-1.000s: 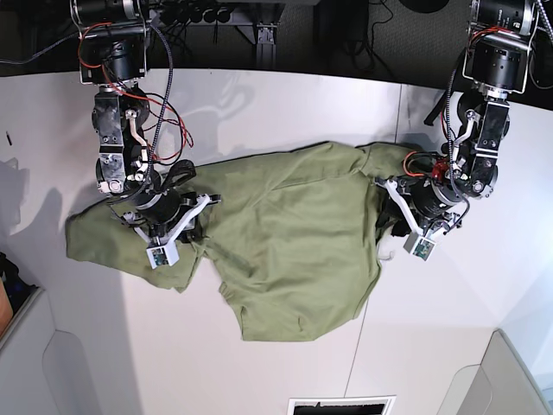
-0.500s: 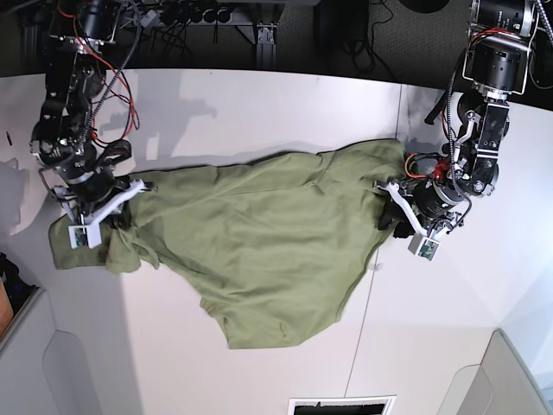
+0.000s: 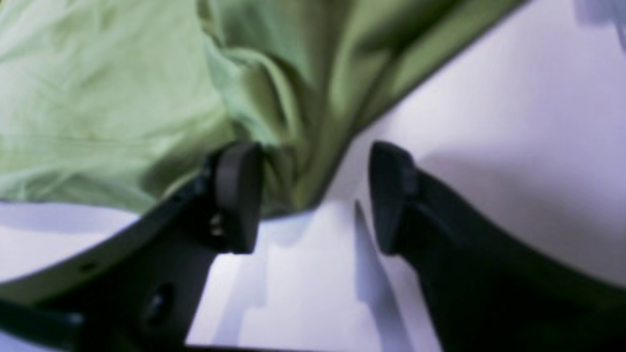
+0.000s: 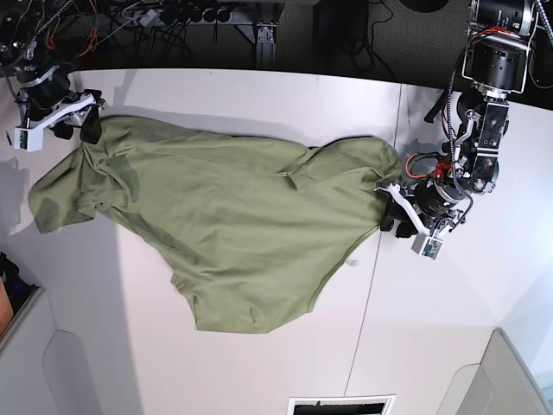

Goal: Layout the t-shirt on the table in an organized manner, then fold the t-shirt properly
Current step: 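Pull the grasped shirt edges apart with both grippers to spread it, then regrasp the shirt edge with the right gripper and drag it outward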

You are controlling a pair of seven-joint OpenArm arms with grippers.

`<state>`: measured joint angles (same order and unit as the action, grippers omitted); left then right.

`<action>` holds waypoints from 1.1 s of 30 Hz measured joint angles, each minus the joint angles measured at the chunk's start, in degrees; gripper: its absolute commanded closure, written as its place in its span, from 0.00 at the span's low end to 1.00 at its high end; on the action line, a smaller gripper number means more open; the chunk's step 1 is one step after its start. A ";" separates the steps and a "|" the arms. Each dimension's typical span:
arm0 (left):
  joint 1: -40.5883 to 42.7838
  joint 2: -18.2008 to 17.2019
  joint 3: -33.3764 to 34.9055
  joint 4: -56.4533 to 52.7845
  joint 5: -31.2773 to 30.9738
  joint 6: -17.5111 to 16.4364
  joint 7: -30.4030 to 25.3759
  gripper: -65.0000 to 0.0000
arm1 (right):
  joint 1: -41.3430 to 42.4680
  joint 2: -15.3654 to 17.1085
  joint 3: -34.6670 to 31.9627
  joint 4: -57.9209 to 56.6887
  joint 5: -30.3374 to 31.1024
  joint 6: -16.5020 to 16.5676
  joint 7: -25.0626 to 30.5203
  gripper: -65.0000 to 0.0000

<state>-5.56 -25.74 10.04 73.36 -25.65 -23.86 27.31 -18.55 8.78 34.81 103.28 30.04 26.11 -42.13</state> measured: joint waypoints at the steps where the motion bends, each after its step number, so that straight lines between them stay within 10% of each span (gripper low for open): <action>1: 0.00 0.00 0.00 0.07 0.00 0.00 0.00 0.58 | 0.15 -0.04 0.87 0.00 1.33 0.33 0.07 0.47; 9: 0.66 -0.48 0.04 4.04 1.11 0.68 3.04 0.58 | 7.61 -0.02 5.16 0.66 3.15 0.68 0.61 0.47; 20: 0.94 -0.33 0.11 6.27 0.33 0.87 4.61 0.58 | 18.78 0.09 -12.35 -13.60 -14.08 -4.83 4.57 0.48; 25: 0.94 -0.31 0.11 6.29 0.33 0.87 4.63 0.58 | 18.82 0.09 -17.62 -15.47 -15.69 -8.20 4.42 1.00; 33: 0.92 -0.33 0.11 5.64 0.92 2.21 4.11 0.58 | 17.57 0.11 -10.84 -2.56 -16.79 -8.28 -1.90 1.00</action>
<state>-4.64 -26.06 10.15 79.00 -24.73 -21.65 31.42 -0.97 8.88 23.97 100.73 13.26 17.82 -44.03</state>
